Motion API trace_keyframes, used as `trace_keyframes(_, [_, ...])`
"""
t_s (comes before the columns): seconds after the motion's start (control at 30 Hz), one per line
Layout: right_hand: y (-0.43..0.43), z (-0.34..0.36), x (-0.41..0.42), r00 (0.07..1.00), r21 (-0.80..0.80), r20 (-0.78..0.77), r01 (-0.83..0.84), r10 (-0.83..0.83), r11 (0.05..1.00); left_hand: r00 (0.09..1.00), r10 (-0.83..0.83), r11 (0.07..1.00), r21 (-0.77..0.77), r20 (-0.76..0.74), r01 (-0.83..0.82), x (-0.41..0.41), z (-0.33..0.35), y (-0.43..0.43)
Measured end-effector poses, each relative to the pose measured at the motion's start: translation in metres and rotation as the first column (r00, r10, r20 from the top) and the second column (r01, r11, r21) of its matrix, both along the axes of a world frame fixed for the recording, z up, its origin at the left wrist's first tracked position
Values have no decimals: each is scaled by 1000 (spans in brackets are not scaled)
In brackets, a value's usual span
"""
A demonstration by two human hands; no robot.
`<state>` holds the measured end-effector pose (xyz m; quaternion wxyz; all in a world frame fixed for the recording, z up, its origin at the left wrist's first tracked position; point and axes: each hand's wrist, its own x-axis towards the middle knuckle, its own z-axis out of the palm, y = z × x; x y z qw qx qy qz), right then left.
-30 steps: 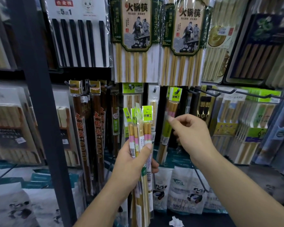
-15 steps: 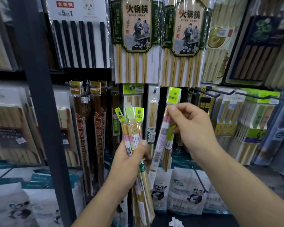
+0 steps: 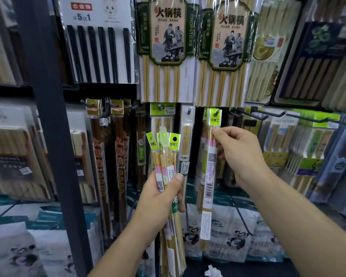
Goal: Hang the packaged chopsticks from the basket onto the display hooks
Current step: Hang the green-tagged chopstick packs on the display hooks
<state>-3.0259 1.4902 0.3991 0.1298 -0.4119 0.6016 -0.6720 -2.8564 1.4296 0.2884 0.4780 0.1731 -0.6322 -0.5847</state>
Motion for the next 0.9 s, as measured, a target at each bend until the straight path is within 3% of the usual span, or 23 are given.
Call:
trace_keyframes(0.37, [0,-4,-2,999,21,-29,17,-16,1000,1000,3,1000,15,-2,-3,0,3,3])
trace_keyframes(0.6, [2,-23,2,981,-6,-72,182,-182,983,1000,4,998,61,-9,-4,0,7,5])
trace_keyframes(0.67, [6,-27,12,989,-18,-100,111,-112,994,1000,12,998,68,-18,-11,0,10,6])
trace_keyframes(0.8, [11,-30,36,948,99,-193,-237,252,966,997,-50,998,39,-58,52,0,13,10])
trace_keyframes(0.9, [10,-27,45,945,105,-191,-250,266,962,994,-75,996,49,-75,79,2,14,12])
